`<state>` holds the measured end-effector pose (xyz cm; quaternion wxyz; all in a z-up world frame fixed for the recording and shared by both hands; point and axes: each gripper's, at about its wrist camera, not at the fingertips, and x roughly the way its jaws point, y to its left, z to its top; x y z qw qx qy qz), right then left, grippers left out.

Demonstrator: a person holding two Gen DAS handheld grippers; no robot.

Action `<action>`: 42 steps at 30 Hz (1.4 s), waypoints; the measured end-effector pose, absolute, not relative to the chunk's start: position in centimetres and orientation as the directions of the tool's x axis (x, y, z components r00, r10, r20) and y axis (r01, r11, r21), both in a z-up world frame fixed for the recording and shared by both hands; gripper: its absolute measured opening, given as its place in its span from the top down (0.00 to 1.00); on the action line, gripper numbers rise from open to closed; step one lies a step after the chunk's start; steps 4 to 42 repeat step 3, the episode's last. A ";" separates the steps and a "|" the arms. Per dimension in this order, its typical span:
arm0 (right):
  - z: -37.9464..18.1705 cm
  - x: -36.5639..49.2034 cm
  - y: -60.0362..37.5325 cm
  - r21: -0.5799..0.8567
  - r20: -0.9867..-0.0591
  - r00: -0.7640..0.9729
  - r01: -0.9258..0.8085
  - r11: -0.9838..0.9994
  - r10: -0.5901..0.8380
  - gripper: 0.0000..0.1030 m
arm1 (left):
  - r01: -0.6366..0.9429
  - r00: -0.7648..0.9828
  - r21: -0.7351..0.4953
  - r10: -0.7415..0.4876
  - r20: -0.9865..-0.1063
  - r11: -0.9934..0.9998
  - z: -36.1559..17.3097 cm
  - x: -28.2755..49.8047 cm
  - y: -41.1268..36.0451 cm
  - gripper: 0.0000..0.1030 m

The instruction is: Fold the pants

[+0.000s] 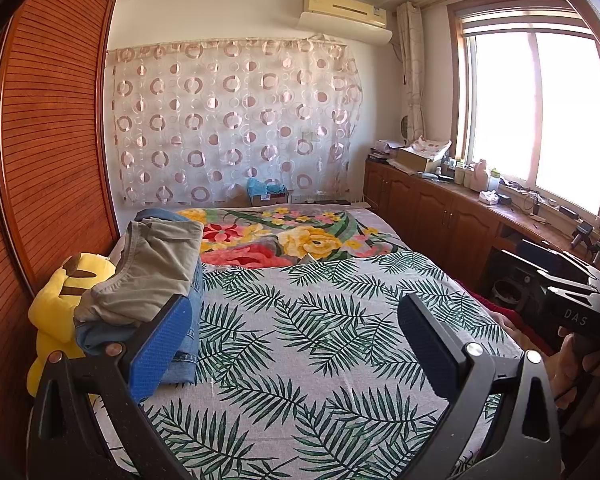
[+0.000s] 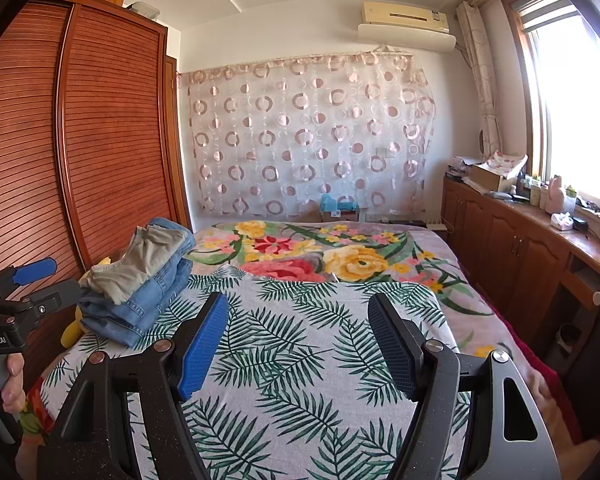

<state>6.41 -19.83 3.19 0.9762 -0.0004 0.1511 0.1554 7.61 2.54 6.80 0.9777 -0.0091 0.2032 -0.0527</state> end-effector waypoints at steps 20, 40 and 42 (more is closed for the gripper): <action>3.2 6.4 -19.8 0.046 -0.295 0.907 -0.302 0.952 0.302 0.28 | 0.099 0.911 -0.040 -0.106 -0.398 0.994 6.8 7.6 2.6 0.00; 3.2 6.4 -19.8 0.046 -0.295 0.907 -0.302 0.952 0.302 0.28 | 0.099 0.911 -0.040 -0.106 -0.398 0.994 6.8 7.6 2.6 0.00; 3.2 6.4 -19.8 0.046 -0.295 0.907 -0.302 0.952 0.302 0.28 | 0.099 0.911 -0.040 -0.106 -0.398 0.994 6.8 7.6 2.6 0.00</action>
